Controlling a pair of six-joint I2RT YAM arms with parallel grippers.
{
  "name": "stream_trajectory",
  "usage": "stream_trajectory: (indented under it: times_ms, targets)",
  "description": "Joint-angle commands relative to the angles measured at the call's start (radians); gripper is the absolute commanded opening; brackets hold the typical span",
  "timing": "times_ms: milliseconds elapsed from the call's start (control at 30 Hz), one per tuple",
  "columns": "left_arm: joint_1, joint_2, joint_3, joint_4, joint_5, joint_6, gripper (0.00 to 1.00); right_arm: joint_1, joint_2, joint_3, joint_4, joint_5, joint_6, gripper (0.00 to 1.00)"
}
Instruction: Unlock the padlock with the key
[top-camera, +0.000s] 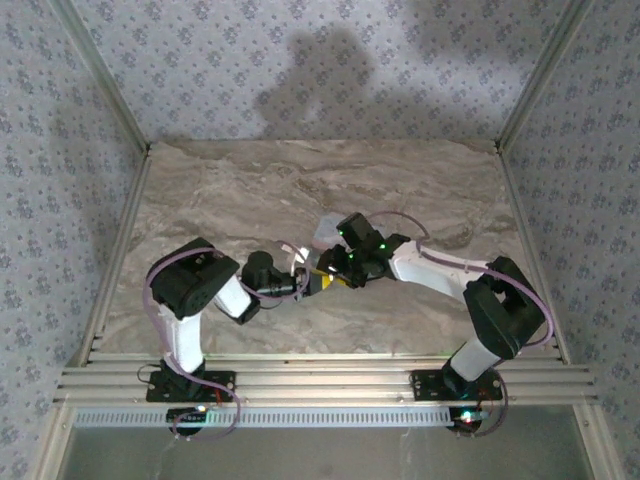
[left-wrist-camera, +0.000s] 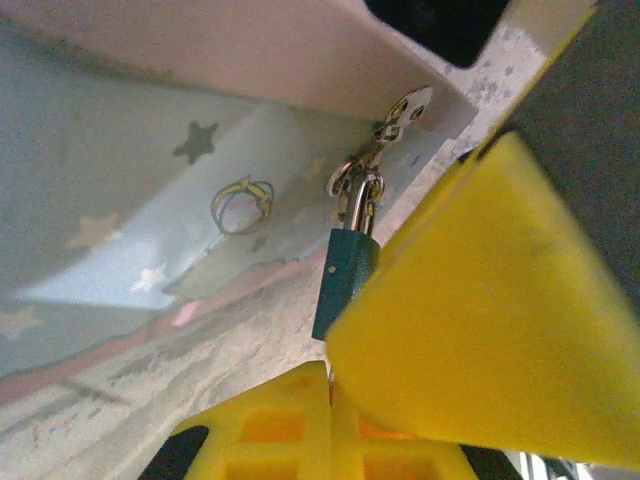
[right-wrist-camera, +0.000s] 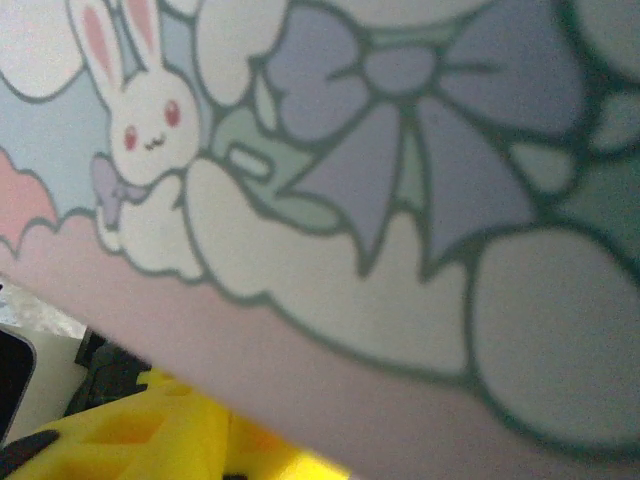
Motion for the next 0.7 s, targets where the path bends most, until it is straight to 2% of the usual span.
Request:
stream_trajectory:
  times_ms: [0, 133, 300, 667]
  targets:
    - [-0.008, 0.019, -0.014, 0.061, -0.044, 0.059, 0.00, 0.024, -0.016, 0.011, -0.002, 0.069, 0.016, 0.56]
    - [-0.008, 0.015, -0.031, 0.051, -0.074, 0.063, 0.00, 0.040, -0.075, -0.008, -0.053, 0.179, 0.018, 0.58]
    - [-0.010, -0.017, -0.057, -0.037, -0.130, 0.063, 0.00, 0.062, -0.131, -0.042, -0.075, 0.293, 0.028, 0.58]
    - [-0.038, -0.130, -0.060, -0.266, -0.167, 0.060, 0.00, 0.120, -0.147, -0.232, 0.249, 0.434, 0.190, 0.54]
